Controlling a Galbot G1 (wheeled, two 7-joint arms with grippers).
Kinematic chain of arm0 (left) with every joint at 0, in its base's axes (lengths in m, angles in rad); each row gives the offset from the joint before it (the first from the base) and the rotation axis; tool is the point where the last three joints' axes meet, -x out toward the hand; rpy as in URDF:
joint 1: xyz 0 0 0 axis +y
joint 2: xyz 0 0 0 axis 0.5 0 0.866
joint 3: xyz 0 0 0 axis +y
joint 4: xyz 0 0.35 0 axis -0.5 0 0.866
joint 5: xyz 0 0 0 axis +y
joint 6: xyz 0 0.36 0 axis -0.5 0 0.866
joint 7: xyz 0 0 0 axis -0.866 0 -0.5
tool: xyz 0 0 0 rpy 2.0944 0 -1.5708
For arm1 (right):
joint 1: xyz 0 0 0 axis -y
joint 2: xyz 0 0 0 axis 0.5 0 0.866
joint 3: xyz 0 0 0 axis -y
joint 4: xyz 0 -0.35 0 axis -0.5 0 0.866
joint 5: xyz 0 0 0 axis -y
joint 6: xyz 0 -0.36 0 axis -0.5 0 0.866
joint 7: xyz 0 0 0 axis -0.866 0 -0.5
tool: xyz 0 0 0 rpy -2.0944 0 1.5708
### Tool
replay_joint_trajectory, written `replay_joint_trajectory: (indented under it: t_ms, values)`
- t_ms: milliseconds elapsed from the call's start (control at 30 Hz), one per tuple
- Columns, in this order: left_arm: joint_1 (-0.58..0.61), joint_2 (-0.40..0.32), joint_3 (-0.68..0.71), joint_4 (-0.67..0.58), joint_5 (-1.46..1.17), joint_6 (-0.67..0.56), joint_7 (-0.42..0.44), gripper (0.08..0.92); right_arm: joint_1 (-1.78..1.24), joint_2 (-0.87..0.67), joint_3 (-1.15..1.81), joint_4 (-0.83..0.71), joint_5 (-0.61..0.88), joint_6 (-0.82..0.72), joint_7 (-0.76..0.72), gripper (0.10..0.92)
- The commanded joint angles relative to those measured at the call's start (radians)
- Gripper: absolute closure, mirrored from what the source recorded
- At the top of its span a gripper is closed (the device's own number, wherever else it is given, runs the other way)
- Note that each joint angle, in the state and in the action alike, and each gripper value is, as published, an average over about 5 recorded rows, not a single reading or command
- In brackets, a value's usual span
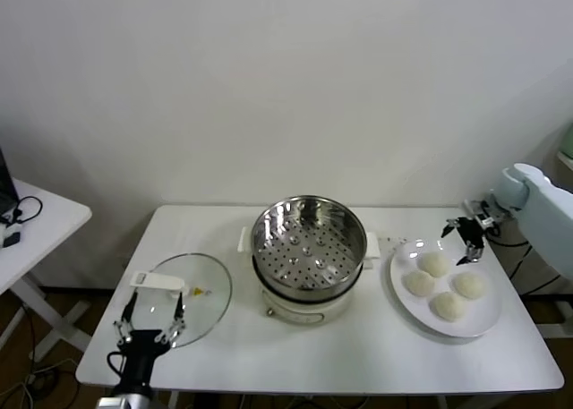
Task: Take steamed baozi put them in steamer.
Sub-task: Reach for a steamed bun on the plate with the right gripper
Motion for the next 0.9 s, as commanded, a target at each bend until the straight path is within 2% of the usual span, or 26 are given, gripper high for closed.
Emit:
replay_joint_trajectory:
  t_ms: [33,300,900]
  values:
    - [-0.001,-0.001,-0.005,-0.001,-0.004,0.005,-0.001,0.177,-0.046,0.090,0.073,-0.119,-0.092,0.012,0.006,0.203]
    - [-0.005,-0.002,-0.005,-0.002,-0.004,0.011,-0.002,0.177,-0.064,0.129,0.153,-0.181,-0.193,0.054,0.032,0.203]
    - [-0.008,-0.005,-0.002,0.000,-0.001,0.014,-0.003,0.177,-0.073,0.191,0.244,-0.257,-0.295,0.083,0.053,0.203]
